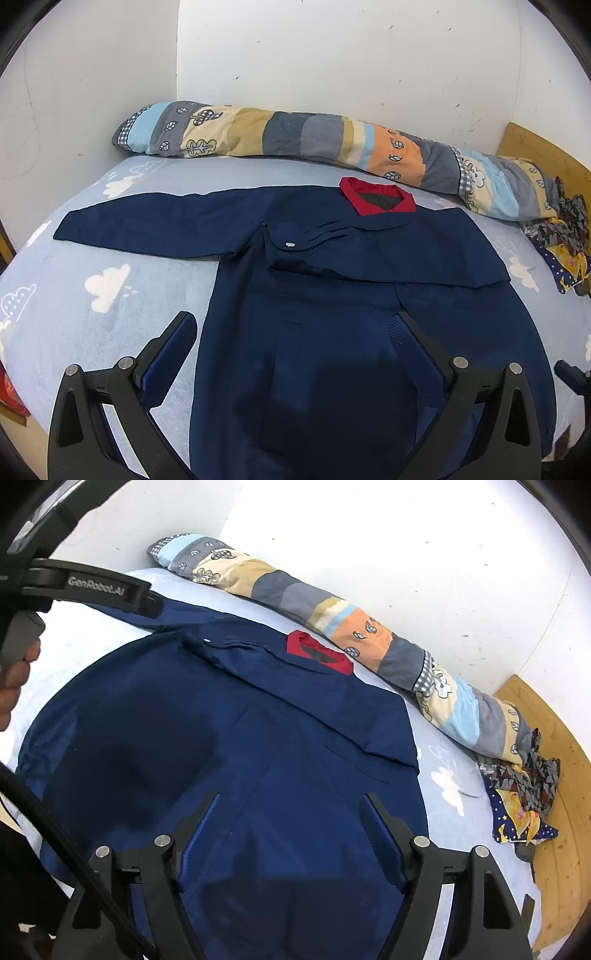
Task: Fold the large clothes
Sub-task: 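Release the sleeve on the shirt and move the right gripper away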
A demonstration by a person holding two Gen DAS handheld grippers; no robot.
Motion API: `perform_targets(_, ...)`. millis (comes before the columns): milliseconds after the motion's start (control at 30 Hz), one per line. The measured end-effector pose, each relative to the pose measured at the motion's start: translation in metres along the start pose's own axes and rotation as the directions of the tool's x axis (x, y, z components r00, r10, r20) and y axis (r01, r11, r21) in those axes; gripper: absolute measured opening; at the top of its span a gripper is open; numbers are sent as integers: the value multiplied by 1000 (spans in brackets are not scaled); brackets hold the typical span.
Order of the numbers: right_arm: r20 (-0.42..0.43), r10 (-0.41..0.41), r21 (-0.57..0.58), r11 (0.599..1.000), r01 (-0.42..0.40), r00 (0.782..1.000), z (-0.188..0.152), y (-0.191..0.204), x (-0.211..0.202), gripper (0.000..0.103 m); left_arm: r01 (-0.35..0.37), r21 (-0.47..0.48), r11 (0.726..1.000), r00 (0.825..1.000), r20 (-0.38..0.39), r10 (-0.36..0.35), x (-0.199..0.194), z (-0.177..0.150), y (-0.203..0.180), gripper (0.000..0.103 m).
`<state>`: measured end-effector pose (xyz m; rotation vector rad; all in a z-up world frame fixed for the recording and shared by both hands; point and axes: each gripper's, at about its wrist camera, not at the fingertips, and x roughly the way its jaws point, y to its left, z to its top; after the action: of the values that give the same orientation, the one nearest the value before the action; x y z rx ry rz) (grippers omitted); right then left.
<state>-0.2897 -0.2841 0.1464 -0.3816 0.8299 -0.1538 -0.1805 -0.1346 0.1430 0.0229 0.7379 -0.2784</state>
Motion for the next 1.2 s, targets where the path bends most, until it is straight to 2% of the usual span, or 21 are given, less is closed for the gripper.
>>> perform_targets(67,12,0,-2,1000,0,1000,-4,-10,0,80,-3,2,1000,1000,-1,3,1,-1,0,103)
perform_targets(600,65,4,-12,1000,-3,998,11,7,-16,81,-16,11,1000,1000,-11,16,2,-3,0,103)
perform_targets(700,55,18,6,1000,-19,998,13,6,-16,82,1,-64,998,1000,-13,-2,-3,2,20,103)
perform_targets(767,42,56,35,998,-58,998,13,1,-14,82,26,-133,991,999,-16,-28,-7,5,36,103)
perform_targets(833,25,94,75,993,-96,995,13,-5,-11,82,17,-182,983,1000,-13,-20,-9,7,49,103)
perform_targets(1000,-22,143,116,983,-139,989,13,-6,0,84,-16,-213,977,1000,-8,15,-15,9,63,103)
perform_targets(1100,-106,222,148,967,-205,969,7,1,17,85,-28,-205,978,1000,-4,28,-15,6,66,103)
perform_targets(1200,-208,328,196,937,-289,921,-3,13,39,85,-29,-235,972,999,-29,23,-9,6,72,103)
